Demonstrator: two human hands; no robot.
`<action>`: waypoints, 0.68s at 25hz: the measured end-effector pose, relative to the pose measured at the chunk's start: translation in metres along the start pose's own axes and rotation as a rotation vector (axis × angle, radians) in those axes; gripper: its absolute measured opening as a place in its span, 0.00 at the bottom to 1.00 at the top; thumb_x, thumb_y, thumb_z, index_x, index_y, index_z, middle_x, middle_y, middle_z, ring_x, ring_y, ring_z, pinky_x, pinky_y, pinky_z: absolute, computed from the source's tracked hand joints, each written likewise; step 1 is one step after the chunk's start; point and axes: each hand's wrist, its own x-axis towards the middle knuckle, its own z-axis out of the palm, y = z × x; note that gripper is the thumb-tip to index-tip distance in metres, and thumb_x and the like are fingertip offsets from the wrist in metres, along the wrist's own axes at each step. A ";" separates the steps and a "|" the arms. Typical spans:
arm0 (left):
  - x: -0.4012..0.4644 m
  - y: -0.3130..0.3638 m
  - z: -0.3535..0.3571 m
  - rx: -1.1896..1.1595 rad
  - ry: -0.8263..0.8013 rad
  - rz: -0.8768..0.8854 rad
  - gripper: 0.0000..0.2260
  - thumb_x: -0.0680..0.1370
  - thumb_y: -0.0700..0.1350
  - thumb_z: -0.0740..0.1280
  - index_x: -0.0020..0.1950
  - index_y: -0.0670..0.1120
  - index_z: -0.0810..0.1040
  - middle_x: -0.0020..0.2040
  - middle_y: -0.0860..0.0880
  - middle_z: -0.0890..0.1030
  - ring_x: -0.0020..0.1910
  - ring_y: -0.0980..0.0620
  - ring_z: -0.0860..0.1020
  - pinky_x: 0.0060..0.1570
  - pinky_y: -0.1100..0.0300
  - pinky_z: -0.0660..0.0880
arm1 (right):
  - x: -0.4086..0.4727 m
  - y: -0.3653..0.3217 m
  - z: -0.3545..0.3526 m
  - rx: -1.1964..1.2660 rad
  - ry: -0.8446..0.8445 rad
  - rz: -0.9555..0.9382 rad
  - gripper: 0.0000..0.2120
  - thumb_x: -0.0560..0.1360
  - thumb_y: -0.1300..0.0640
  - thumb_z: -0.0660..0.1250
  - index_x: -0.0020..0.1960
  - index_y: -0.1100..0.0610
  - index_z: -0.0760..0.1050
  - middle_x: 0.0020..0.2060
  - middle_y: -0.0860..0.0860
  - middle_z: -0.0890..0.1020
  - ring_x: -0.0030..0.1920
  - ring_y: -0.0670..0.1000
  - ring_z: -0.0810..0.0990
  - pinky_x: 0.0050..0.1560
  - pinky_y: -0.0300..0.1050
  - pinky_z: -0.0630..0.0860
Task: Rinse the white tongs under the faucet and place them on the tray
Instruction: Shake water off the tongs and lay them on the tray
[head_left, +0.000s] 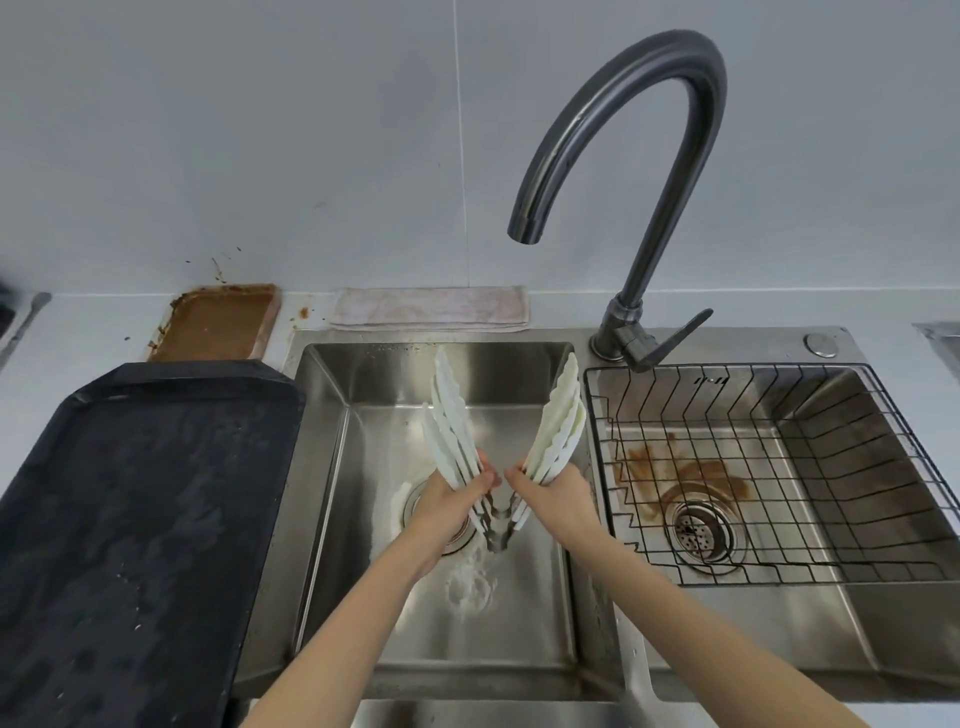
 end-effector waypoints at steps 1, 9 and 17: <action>0.001 -0.002 -0.001 0.024 -0.013 -0.021 0.03 0.76 0.40 0.65 0.43 0.46 0.76 0.40 0.50 0.80 0.46 0.52 0.80 0.54 0.58 0.74 | 0.001 0.000 0.000 -0.028 -0.024 0.017 0.08 0.73 0.58 0.66 0.36 0.54 0.74 0.29 0.46 0.75 0.31 0.42 0.73 0.27 0.27 0.68; 0.002 -0.009 -0.006 0.008 -0.043 -0.118 0.06 0.76 0.46 0.65 0.48 0.44 0.75 0.40 0.49 0.78 0.41 0.52 0.77 0.47 0.59 0.74 | 0.003 0.002 0.001 0.023 -0.066 0.132 0.07 0.74 0.54 0.66 0.40 0.57 0.77 0.34 0.49 0.77 0.33 0.45 0.75 0.31 0.32 0.71; -0.003 0.011 -0.010 0.091 0.004 -0.157 0.06 0.77 0.46 0.63 0.45 0.43 0.74 0.36 0.50 0.76 0.32 0.55 0.75 0.30 0.68 0.73 | -0.002 -0.018 -0.004 0.136 -0.243 0.225 0.07 0.74 0.56 0.67 0.41 0.60 0.75 0.35 0.51 0.81 0.33 0.48 0.76 0.33 0.36 0.72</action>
